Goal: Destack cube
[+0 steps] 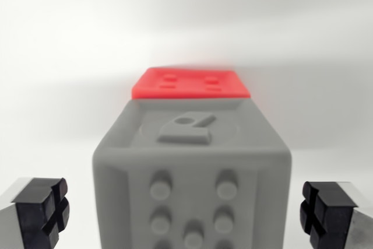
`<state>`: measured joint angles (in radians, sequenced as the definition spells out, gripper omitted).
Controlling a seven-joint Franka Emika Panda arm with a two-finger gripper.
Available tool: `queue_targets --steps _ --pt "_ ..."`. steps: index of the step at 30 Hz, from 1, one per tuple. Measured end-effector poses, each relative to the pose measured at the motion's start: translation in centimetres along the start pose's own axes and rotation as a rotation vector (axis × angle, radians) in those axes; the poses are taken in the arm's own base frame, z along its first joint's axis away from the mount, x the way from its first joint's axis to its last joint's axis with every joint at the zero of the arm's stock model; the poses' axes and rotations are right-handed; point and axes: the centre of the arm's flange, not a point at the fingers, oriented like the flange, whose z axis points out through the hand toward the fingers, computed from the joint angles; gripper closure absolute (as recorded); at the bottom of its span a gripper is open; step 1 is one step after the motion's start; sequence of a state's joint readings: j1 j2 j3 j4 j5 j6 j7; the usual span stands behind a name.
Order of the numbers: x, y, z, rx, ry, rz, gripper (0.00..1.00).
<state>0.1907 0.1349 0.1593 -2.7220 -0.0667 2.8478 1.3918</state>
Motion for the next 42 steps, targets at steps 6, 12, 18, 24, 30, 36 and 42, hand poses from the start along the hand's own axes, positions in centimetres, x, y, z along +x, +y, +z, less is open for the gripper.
queue_targets --steps 6,12,18,24,30,36,42 --pt "0.0 0.0 1.2 0.000 0.000 0.002 0.00" --pt "0.0 0.0 1.4 0.002 0.001 0.002 1.00" --pt "0.0 0.0 1.4 0.002 0.001 0.002 1.00" --pt "0.0 0.0 1.4 0.002 0.001 0.002 1.00" --pt "0.0 0.0 1.4 0.002 0.001 0.002 1.00" --pt "0.0 0.0 1.4 0.002 0.001 0.002 1.00" --pt "0.0 0.0 1.4 0.002 0.001 0.002 1.00"
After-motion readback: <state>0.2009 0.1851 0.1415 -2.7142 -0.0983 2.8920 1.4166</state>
